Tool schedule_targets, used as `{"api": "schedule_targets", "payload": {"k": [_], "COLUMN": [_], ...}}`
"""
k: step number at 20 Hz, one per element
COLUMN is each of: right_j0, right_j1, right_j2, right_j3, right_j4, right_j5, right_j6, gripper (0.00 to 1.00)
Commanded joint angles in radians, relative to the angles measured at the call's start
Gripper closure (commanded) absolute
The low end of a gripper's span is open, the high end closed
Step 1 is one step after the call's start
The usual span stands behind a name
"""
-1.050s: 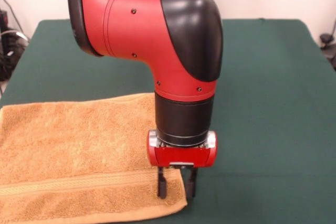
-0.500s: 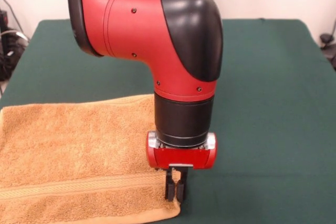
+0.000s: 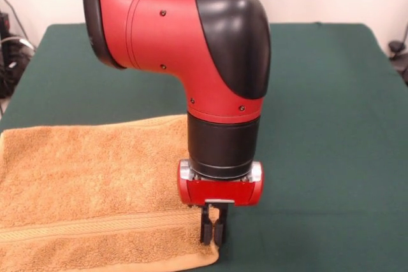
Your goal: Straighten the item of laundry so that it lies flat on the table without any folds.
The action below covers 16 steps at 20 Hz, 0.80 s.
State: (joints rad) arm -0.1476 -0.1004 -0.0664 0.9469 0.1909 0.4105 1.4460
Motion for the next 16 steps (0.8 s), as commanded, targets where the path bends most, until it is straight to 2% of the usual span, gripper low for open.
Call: {"api": "schedule_targets", "payload": {"k": [1,5,16], "right_j0": [0.047,0.059,0.057], "right_j1": [0.094,0.103,0.095], "right_j2": [0.074,0.048,0.052], "right_j3": [0.105,0.076,0.088], "right_j4": [0.045,0.052,0.049], "right_j5": [-0.029,0.027,0.002], "right_j6": [0.277,0.284,0.282], "gripper": [1.00,1.00,1.00]}}
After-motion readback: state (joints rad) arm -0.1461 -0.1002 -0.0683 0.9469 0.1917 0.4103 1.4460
